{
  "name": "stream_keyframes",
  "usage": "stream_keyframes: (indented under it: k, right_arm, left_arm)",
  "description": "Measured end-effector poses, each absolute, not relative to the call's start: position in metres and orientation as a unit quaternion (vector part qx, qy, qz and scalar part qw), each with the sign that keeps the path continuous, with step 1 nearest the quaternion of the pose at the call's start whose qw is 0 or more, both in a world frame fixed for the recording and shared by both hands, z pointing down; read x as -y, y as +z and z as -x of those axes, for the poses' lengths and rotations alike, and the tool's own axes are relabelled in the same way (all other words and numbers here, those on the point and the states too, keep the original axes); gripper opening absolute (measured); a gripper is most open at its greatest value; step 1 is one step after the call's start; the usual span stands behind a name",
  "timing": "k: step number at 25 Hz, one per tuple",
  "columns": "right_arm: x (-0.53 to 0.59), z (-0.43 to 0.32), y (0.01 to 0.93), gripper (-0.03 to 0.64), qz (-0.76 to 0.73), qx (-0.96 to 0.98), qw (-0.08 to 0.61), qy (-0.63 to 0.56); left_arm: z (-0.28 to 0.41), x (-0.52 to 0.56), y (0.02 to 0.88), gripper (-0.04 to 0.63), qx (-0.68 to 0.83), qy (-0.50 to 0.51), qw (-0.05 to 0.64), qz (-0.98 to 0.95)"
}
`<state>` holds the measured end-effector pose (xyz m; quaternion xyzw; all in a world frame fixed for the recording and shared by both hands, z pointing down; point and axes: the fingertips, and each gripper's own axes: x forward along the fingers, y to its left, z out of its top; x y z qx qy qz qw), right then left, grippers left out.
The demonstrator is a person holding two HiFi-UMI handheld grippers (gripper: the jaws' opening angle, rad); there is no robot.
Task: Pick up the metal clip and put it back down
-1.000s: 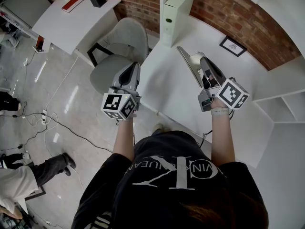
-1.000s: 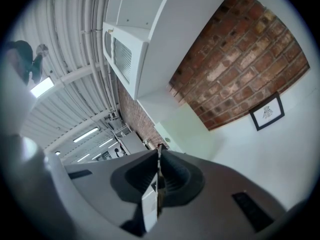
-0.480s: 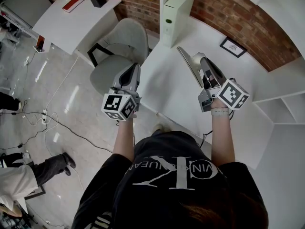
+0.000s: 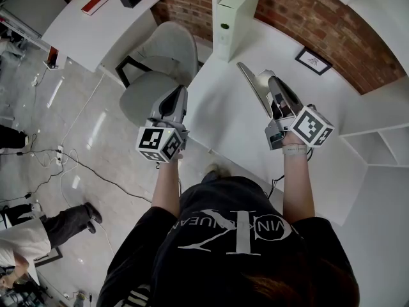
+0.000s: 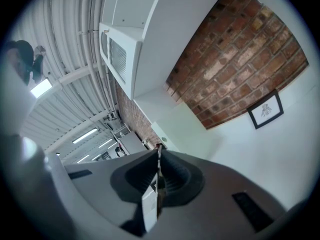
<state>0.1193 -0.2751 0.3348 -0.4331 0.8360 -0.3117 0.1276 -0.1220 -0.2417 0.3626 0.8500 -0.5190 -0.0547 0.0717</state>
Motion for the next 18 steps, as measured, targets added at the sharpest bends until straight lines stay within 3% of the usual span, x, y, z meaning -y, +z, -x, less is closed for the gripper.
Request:
stream_keyframes:
  k: [18]
  right_arm:
    - [0.276,-0.113,0.383,0.029,0.440,-0.831,0.090,-0.328]
  left_arm:
    - [0.118,0.235,0.410,0.011,0.515,-0.021,0.101,-0.851]
